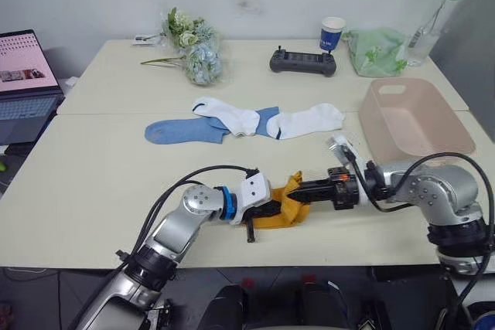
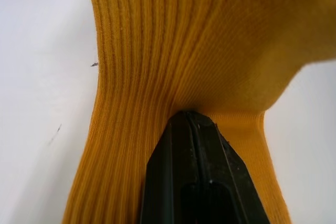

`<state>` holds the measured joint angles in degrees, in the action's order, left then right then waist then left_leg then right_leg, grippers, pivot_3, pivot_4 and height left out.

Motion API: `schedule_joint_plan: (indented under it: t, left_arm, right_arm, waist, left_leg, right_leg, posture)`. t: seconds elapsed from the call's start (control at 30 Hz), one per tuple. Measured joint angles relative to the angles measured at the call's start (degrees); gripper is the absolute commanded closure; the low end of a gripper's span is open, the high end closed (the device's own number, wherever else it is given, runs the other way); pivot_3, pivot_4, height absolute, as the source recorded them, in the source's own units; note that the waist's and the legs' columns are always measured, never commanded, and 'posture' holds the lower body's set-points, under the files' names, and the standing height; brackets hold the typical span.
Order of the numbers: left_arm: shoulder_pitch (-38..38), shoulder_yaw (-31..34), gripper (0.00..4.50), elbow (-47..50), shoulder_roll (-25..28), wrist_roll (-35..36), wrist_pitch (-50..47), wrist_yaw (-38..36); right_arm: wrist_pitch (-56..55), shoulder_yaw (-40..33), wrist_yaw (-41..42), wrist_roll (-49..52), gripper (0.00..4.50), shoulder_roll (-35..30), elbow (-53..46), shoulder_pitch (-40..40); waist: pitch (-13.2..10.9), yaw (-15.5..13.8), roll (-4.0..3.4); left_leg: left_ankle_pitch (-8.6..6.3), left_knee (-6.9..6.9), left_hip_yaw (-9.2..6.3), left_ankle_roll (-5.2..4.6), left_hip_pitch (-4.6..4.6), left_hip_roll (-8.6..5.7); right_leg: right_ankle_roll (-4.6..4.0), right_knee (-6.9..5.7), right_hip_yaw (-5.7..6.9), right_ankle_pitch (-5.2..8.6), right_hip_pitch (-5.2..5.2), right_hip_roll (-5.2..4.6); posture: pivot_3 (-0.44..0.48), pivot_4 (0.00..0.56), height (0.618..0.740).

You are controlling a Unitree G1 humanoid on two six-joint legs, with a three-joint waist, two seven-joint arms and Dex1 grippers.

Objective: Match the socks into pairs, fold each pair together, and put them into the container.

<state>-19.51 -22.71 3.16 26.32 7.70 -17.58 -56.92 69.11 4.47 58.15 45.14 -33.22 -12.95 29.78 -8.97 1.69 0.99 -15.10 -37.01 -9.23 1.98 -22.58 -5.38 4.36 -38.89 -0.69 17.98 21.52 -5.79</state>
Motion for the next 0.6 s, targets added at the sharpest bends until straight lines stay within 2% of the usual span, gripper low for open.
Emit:
schedule_joint_plan:
  t: [0.1, 0.3, 0.5, 0.53, 0.6]
  left_arm:
    - [2.86, 3.21, 4.5, 5.14, 3.74, 3.01, -4.8, -0.47]
    - [8.16, 13.51, 4.5, 16.69, 15.84, 8.97, -12.02, -2.82]
    - [13.42, 26.22, 4.5, 19.87, 22.02, 13.31, -15.77, -2.21]
    - [14.52, 26.96, 4.5, 19.84, 22.22, 13.52, -15.75, -2.13]
    - [16.39, 27.42, 4.5, 19.82, 22.2, 13.64, -15.55, -1.4]
  right_arm:
    - [-1.55, 1.86, -0.9, -0.97, 4.45, 0.74, -0.28, -0.01]
    - [-6.31, 7.75, -0.99, -5.22, 4.45, 2.7, 1.27, 0.94]
    - [-10.26, 12.76, -0.72, -8.93, 4.45, 5.77, 5.31, 2.73]
    - [-10.8, 13.02, -0.68, -9.51, 3.9, 6.12, 5.86, 2.77]
    - [-11.29, 13.26, -0.59, -10.01, 3.35, 6.78, 6.66, 2.86]
  waist:
    - [-0.01, 0.2, -0.01]
    - [-0.02, 0.23, -0.03]
    - [-0.03, 0.2, -0.05]
    - [-0.04, 0.19, -0.06]
    - [-0.04, 0.18, -0.06]
  left_leg:
    - [0.0, 0.04, 0.01, 0.0, -0.04, 0.01]
    - [0.0, 0.03, 0.01, 0.0, -0.14, 0.01]
    - [0.0, 0.06, 0.01, 0.0, -0.15, 0.0]
    - [0.0, 0.06, 0.01, 0.0, -0.16, -0.01]
    - [0.0, 0.06, 0.0, 0.0, -0.17, 0.0]
  right_leg:
    - [0.0, -0.06, -0.06, 0.0, 0.15, 0.02]
    - [0.0, -0.08, -0.09, 0.0, 0.28, 0.02]
    - [-0.01, -0.05, -0.09, 0.0, 0.31, 0.02]
    - [-0.01, -0.05, -0.09, 0.0, 0.31, 0.02]
    - [-0.01, -0.05, -0.09, 0.0, 0.32, 0.02]
  posture:
    - [0.0, 0.15, 0.74]
    - [0.0, 0.15, 0.74]
    - [0.0, 0.15, 0.74]
    - [0.0, 0.15, 0.74]
    - [0.0, 0.15, 0.74]
